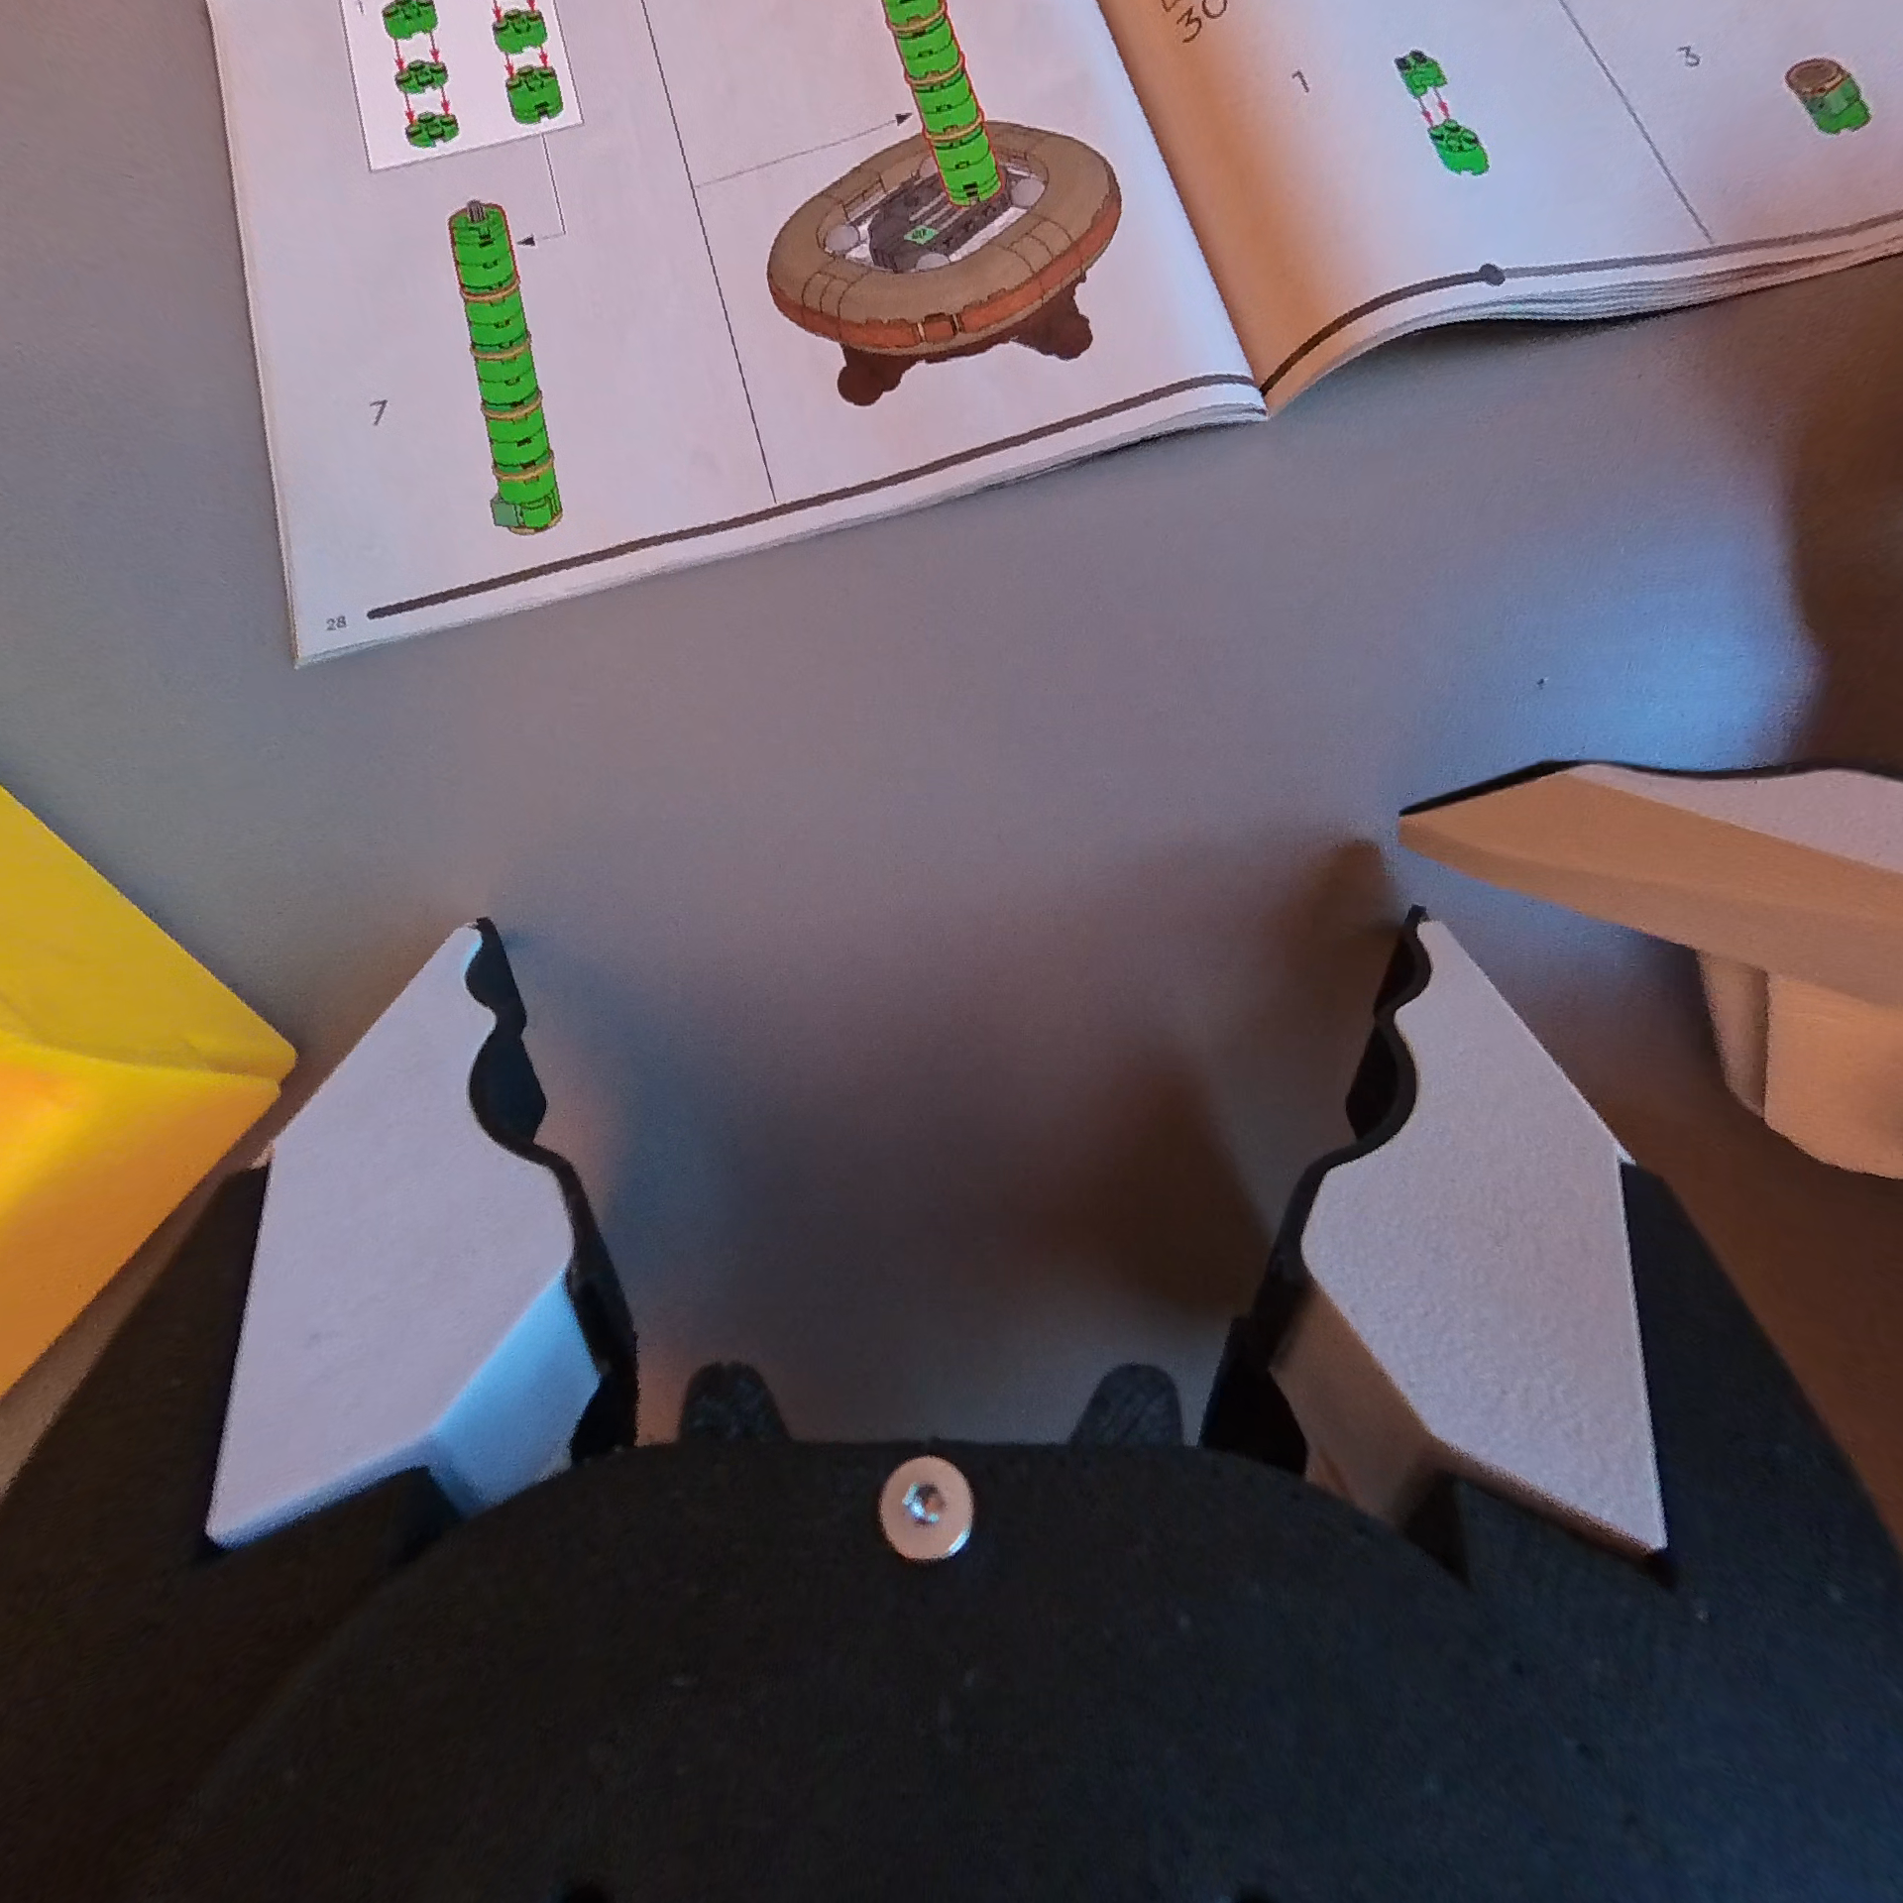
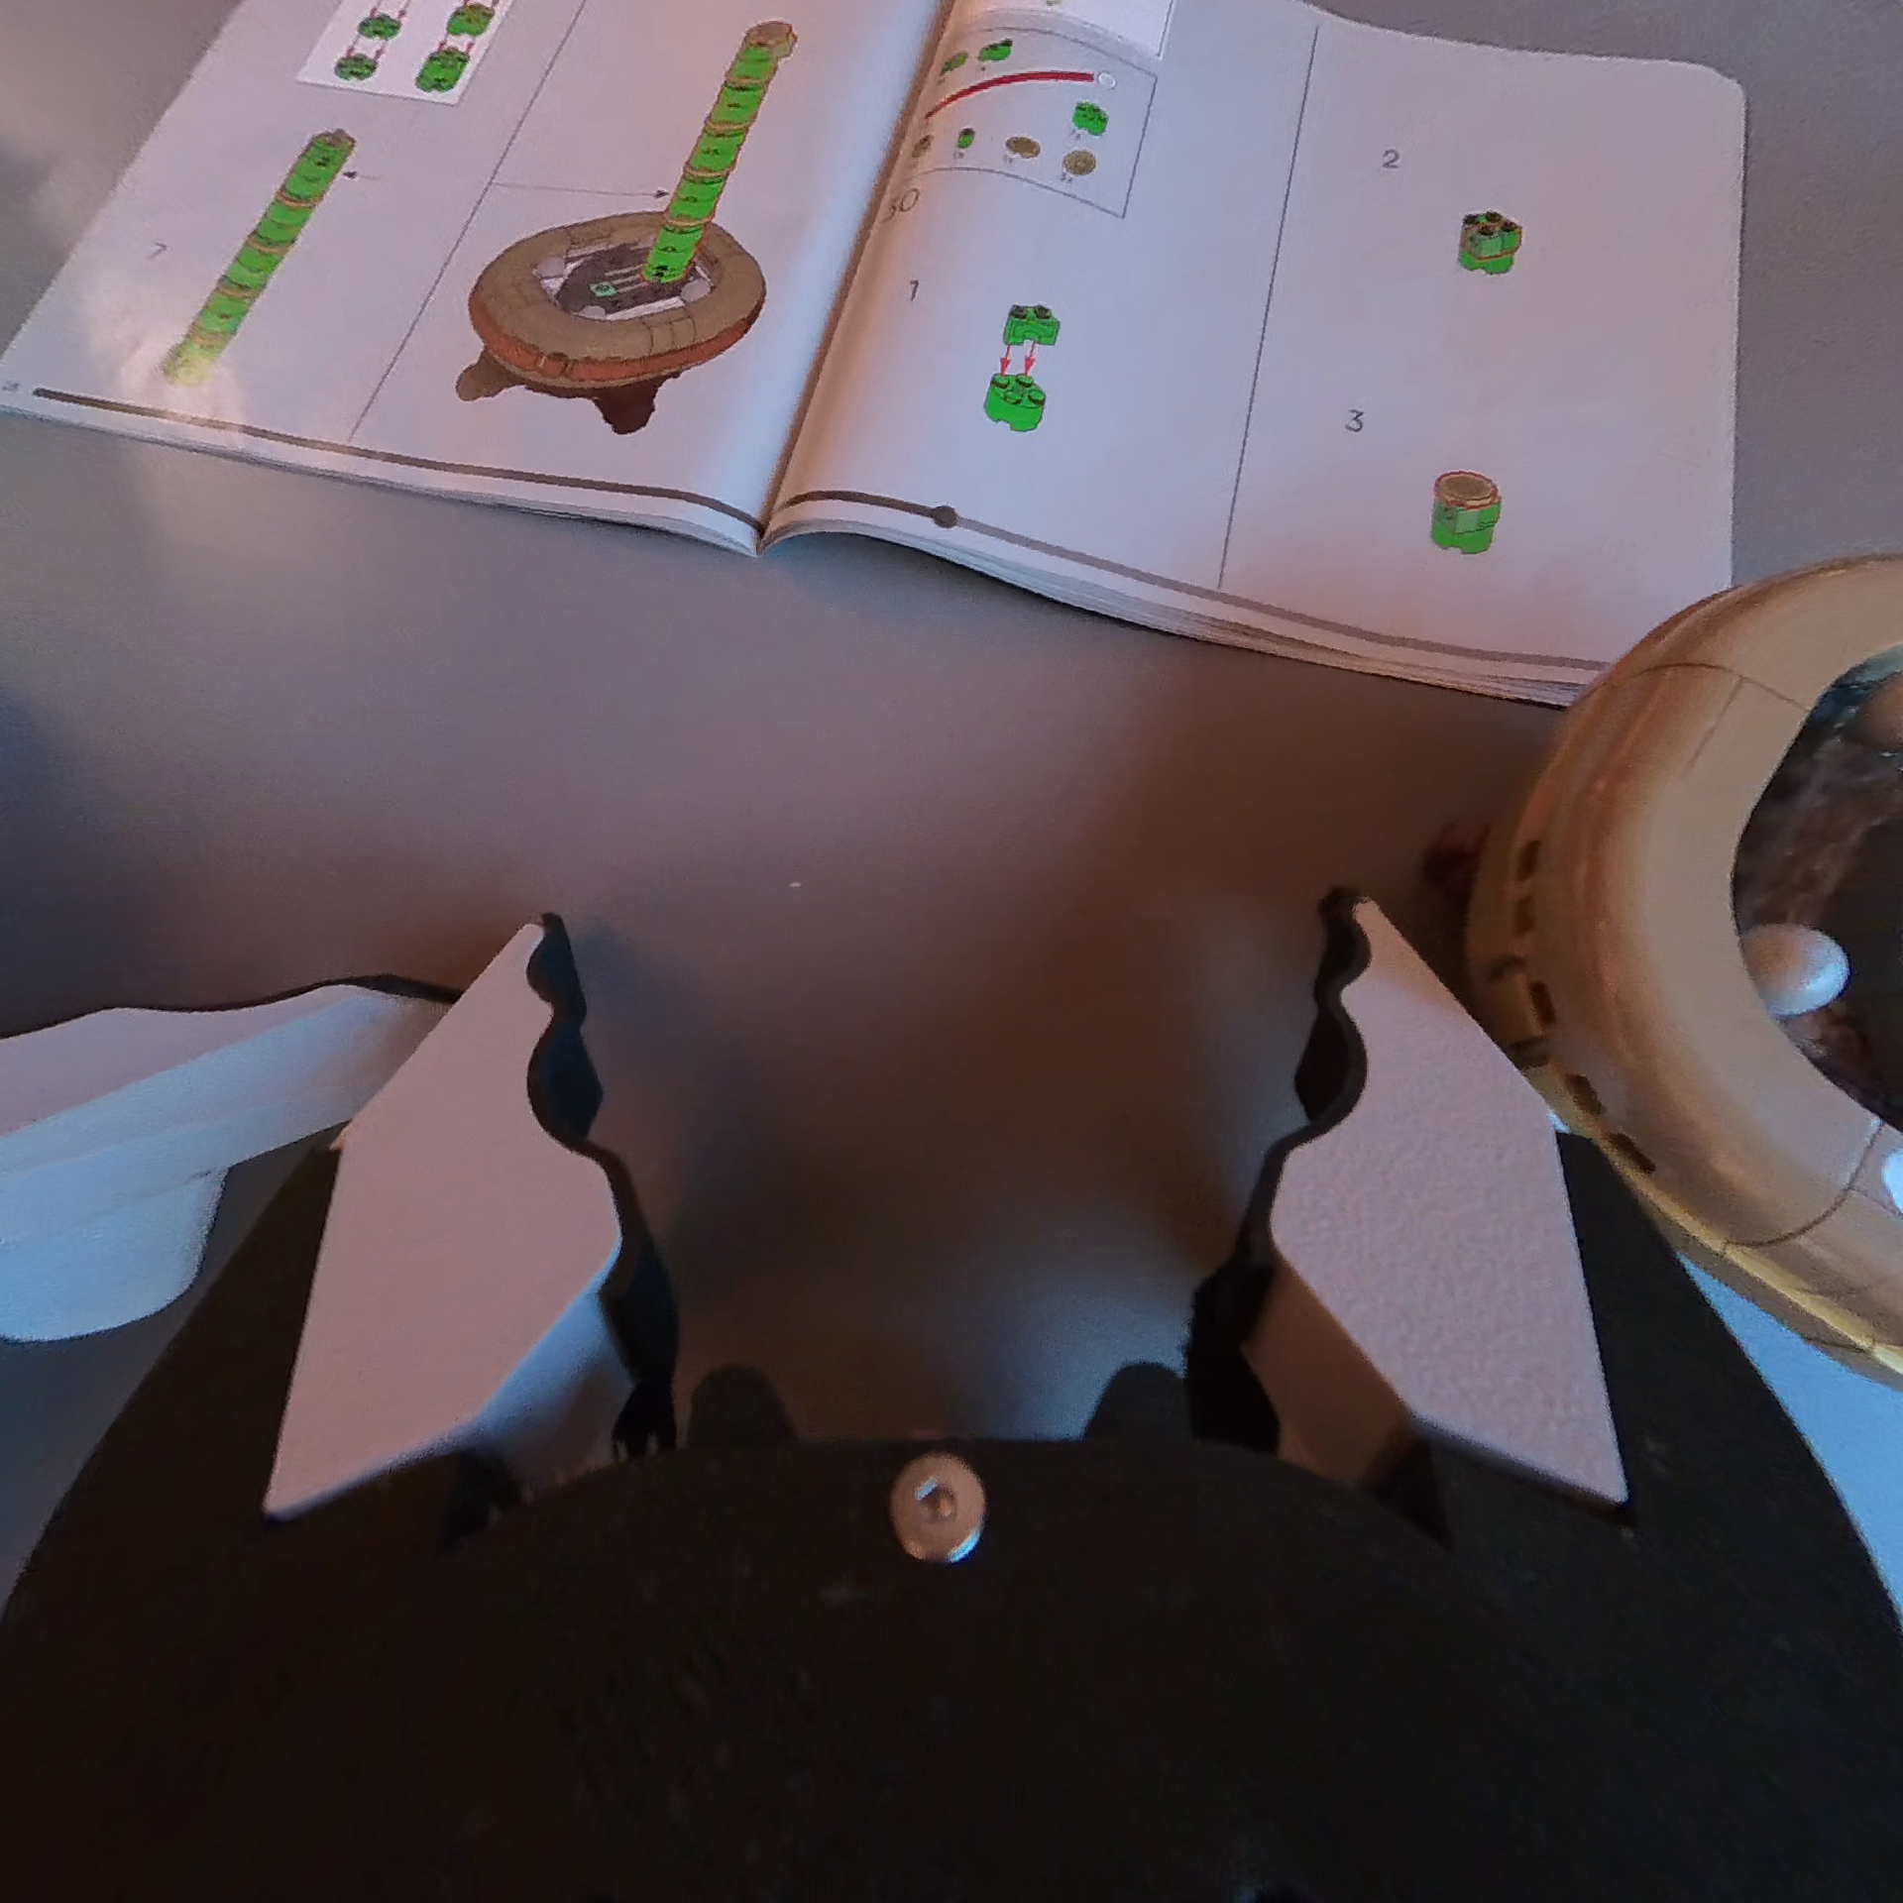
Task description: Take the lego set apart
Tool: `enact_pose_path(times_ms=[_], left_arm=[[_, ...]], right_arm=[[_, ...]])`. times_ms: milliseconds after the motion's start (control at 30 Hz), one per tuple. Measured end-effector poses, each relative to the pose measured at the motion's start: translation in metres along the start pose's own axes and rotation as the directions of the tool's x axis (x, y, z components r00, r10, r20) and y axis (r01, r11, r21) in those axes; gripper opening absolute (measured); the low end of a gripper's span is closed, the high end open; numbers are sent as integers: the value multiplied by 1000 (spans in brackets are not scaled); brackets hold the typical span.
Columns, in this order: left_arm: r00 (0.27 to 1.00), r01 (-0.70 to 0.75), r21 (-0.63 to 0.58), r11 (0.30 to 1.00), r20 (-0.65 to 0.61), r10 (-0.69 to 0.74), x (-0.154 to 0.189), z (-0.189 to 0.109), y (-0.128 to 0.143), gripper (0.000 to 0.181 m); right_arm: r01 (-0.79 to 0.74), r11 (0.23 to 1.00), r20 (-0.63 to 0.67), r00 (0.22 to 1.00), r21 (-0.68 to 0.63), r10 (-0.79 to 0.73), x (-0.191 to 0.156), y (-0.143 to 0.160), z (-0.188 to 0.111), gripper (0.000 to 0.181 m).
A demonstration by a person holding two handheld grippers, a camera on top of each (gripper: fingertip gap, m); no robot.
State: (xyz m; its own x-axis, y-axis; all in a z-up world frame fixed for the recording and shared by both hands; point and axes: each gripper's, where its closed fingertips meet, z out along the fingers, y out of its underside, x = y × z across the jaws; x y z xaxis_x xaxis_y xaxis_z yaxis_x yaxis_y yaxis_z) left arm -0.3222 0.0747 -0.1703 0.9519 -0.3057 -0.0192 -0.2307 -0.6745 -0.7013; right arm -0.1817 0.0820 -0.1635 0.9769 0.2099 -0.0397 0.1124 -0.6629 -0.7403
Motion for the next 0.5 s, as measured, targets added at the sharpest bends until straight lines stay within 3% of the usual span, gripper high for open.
enact_pose_path(times_ms=[167,500], left_arm=[[1000,11,0,1000,10,-11,0,-1,1,158],[1000,11,-1,1000,9,-11,0,-1,1,158]], right_arm=[[-40,999,-93,995,1,40,11,3,-3,129],[-47,999,-100,994,0,47,12,6,-7,129]])
